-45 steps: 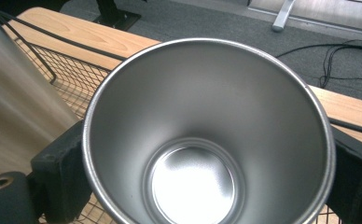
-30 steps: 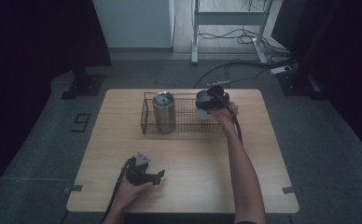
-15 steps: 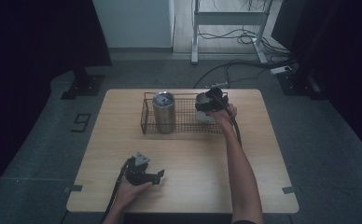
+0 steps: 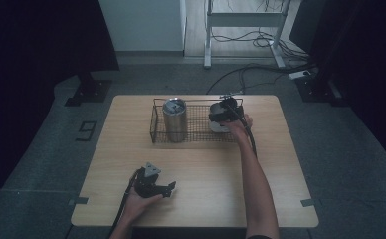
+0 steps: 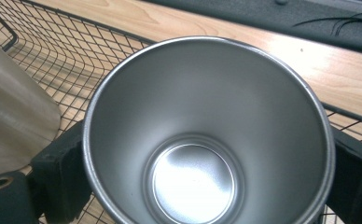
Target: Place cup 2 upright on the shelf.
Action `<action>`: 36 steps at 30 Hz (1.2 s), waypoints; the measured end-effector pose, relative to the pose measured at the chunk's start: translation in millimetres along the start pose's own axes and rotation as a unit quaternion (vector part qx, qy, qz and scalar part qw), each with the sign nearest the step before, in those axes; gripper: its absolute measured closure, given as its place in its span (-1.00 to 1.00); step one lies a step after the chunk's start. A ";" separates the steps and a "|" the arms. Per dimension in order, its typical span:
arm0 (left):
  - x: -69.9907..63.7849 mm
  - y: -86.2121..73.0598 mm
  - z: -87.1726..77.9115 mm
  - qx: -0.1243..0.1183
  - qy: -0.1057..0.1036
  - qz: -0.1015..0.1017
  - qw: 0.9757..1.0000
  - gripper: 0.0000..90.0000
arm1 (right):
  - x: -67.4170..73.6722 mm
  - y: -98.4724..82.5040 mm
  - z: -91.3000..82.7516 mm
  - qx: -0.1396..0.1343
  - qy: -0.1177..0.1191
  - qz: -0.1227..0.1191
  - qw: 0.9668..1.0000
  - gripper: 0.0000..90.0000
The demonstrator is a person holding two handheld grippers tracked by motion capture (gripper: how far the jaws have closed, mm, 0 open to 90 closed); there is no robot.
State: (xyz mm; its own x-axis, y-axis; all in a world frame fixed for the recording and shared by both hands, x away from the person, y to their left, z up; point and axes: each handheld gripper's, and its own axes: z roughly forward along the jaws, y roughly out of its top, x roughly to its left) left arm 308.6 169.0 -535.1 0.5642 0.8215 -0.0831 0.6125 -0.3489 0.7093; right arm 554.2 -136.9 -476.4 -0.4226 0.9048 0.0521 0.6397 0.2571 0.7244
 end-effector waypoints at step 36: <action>-2.2 -0.4 1.5 0.011 -0.008 0.004 1.000 -0.78 | 5.1 4.8 -21.4 -0.010 -0.015 0.017 1.000 -1.00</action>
State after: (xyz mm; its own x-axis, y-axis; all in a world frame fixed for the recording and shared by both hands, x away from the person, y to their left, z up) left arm 307.9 166.6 -536.3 0.5773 0.8116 -0.0895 0.6203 -0.3646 0.6945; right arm 541.4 -138.3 -457.9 -0.3813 0.9228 0.0556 0.6395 0.2199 0.7367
